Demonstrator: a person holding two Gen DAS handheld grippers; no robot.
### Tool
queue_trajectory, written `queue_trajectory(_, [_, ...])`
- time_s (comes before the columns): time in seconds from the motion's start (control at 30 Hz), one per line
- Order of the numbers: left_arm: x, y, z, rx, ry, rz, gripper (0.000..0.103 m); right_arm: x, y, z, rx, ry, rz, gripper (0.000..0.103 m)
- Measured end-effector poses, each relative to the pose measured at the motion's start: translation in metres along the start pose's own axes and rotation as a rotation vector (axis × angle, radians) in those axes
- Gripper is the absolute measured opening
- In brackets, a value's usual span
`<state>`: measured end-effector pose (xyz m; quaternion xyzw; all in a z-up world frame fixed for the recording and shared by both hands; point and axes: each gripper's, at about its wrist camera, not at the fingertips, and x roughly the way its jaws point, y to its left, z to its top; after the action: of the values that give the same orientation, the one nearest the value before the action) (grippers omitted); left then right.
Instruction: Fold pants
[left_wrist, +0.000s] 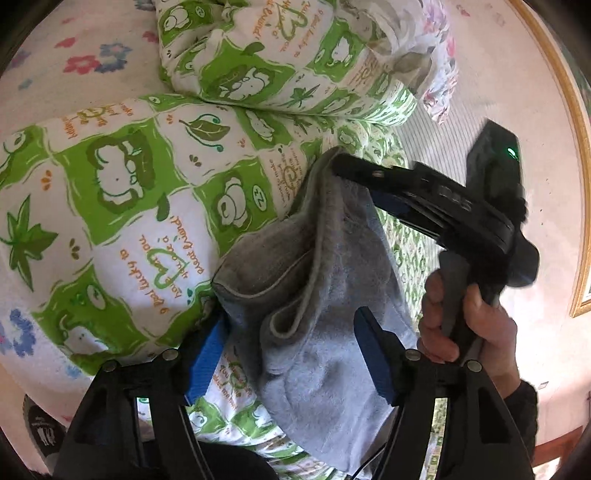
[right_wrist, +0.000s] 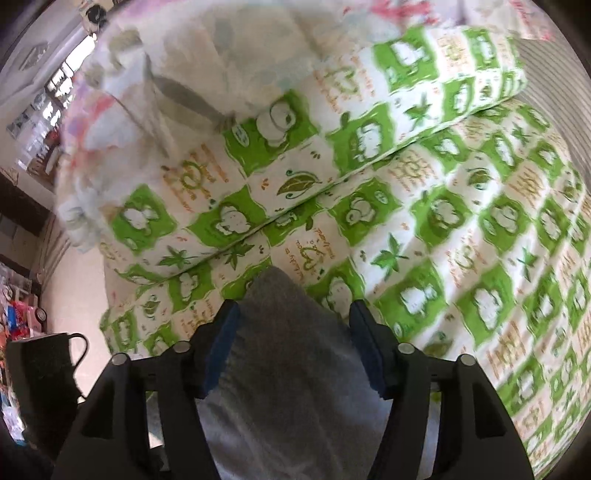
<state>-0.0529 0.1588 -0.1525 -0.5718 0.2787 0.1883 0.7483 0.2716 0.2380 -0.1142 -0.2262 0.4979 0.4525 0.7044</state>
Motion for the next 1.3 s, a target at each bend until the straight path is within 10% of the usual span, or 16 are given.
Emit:
queue_trajectory(0.07, [0.000, -0.002, -0.001, 0.010, -0.006, 0.024, 0.048, 0.012, 0.000, 0.002, -0.008, 0.033, -0.031, 0.063])
queue_trajectory(0.13, [0.003, -0.002, 0.001, 0.002, -0.012, 0.036, 0.029, 0.013, 0.000, -0.001, -0.008, 0.021, -0.020, 0.039])
queue_trajectory(0.27, [0.003, -0.011, 0.000, 0.009, -0.024, 0.007, 0.021, -0.012, -0.003, -0.013, 0.006, -0.039, 0.022, 0.015])
queue_trajectory(0.63, [-0.023, -0.104, -0.033, 0.200, -0.044, -0.124, 0.019, -0.118, -0.026, -0.053, 0.095, -0.210, 0.061, 0.014])
queue_trajectory(1.3, [0.004, -0.235, -0.160, 0.518, 0.189, -0.249, 0.019, -0.277, -0.103, -0.230, 0.357, -0.415, 0.069, 0.014])
